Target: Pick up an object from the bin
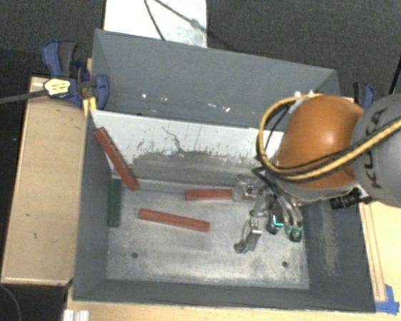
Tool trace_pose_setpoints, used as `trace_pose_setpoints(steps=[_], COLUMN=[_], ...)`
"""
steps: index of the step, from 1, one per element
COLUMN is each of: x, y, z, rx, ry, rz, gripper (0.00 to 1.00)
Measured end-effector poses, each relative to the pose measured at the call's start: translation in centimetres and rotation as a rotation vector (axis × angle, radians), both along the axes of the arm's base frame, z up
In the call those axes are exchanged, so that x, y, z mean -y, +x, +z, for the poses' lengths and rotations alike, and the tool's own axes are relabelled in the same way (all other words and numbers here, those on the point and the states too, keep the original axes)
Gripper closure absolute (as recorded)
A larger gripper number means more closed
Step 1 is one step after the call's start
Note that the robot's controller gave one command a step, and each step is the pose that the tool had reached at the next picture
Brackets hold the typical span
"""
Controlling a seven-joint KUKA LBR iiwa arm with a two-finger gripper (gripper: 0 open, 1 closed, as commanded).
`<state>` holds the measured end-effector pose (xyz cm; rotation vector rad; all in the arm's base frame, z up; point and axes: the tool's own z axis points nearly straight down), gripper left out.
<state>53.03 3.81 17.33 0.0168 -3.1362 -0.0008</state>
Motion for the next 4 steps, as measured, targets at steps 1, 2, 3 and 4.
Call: trace_pose_setpoints(steps=[1, 2, 3, 4], x=[-3.6, -6.5, -6.3, -5.2], y=[1.9, 3.6, 3.6, 2.8], z=[-10.0, -10.3, -10.2, 4.5], rx=[0.001, 0.011, 0.01, 0.015], ry=[0.001, 0.002, 0.002, 0.001], rz=[0.036, 0.059, 0.054, 0.18], gripper=[0.0, 0.0, 1.0, 1.0])
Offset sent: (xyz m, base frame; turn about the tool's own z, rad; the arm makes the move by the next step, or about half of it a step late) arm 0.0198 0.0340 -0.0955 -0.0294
